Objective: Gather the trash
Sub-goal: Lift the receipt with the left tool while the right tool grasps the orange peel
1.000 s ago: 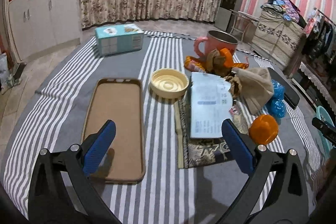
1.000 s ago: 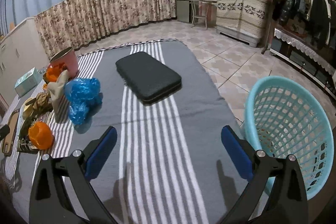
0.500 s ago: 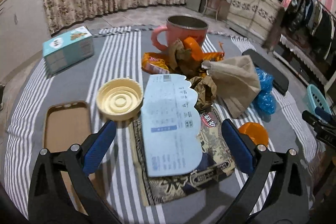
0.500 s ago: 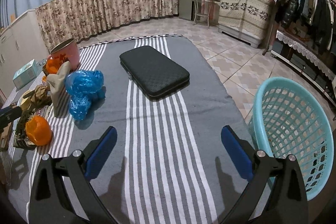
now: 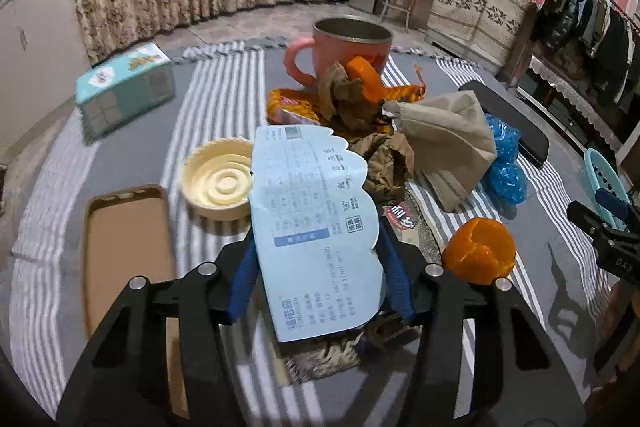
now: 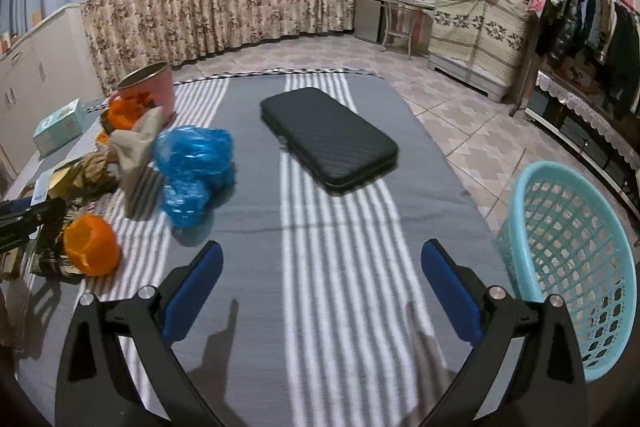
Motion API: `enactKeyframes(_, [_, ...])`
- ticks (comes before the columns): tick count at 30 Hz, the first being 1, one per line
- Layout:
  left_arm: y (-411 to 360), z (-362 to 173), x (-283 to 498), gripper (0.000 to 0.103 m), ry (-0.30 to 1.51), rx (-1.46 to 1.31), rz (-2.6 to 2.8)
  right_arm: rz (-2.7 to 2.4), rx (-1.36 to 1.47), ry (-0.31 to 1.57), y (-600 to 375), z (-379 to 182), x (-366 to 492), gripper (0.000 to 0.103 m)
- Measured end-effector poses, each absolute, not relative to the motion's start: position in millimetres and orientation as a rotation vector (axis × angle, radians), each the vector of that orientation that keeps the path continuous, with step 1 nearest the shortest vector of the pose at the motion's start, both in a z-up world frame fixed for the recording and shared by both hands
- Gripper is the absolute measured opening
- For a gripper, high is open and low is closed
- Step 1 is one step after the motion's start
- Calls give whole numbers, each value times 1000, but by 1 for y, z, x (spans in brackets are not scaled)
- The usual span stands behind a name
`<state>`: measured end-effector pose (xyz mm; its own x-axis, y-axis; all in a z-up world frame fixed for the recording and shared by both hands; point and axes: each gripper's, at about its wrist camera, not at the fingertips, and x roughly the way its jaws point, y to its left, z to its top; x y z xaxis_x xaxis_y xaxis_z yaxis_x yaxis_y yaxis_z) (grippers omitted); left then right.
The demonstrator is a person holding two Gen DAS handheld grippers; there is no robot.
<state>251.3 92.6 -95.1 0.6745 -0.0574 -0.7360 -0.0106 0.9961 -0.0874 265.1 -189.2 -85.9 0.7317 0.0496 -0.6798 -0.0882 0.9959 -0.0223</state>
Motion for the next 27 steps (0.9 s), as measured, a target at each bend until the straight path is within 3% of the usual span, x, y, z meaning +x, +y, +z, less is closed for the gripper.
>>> enactKeyframes(13, [147, -58, 183, 49, 690, -47, 67, 238, -34, 726, -123, -79, 237, 97])
enactKeyframes(14, [155, -57, 178, 29, 687, -45, 73, 249, -37, 731, -117, -80, 235, 97])
enactKeyframes(16, [164, -58, 174, 15, 702, -49, 71, 265, -67, 738, -100, -85, 232, 97])
enactKeyframes(22, [196, -76, 166, 15, 757, -115, 84, 281, -138, 755, -69, -90, 235, 97])
enactKeyframes(24, [201, -81, 163, 25, 769, -137, 90, 275, -155, 775, -64, -93, 239, 97])
enactKeyframes(26, [203, -86, 160, 44, 774, -147, 102, 281, -163, 801, -61, -97, 243, 97])
enactKeyframes(27, [204, -87, 159, 47, 771, -149, 107, 284, -163, 809, -62, -98, 244, 96])
